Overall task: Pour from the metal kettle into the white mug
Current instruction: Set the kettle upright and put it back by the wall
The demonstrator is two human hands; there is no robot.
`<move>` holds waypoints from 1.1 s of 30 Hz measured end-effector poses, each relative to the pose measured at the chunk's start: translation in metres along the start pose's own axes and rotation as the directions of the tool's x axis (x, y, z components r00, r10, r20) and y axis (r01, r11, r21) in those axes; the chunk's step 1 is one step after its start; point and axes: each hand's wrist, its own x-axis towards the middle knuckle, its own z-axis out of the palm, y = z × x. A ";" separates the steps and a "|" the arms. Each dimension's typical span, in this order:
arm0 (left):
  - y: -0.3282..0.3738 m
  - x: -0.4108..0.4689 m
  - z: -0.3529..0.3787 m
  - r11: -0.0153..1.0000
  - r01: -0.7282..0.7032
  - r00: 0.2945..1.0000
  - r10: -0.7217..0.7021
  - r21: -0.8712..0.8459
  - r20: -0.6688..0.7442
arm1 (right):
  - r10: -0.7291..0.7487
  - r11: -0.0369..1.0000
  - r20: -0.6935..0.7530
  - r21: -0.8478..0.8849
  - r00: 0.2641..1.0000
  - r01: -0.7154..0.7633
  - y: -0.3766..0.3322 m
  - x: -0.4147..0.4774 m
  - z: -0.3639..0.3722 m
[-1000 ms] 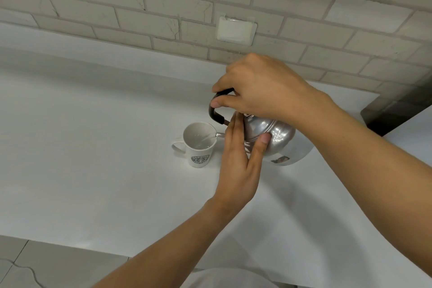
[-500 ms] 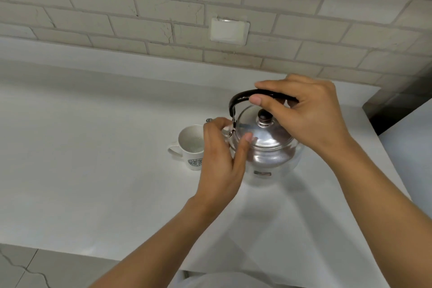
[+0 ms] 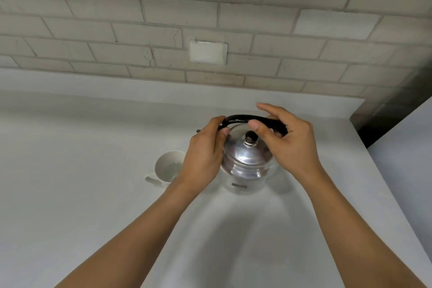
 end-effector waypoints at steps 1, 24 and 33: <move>-0.002 0.010 0.003 1.000 -0.004 1.000 0.004 0.000 -0.009 | 0.022 1.000 -0.006 -0.017 1.000 -0.022 0.009 0.007 -0.001; -0.095 0.181 0.060 0.984 0.175 0.984 -0.173 0.037 -0.049 | 0.318 0.936 0.168 -0.211 0.933 -0.280 0.162 0.115 0.060; -0.098 0.190 0.060 0.976 0.213 0.977 -0.211 -0.043 0.030 | 0.336 0.933 0.142 -0.189 0.931 -0.307 0.164 0.115 0.062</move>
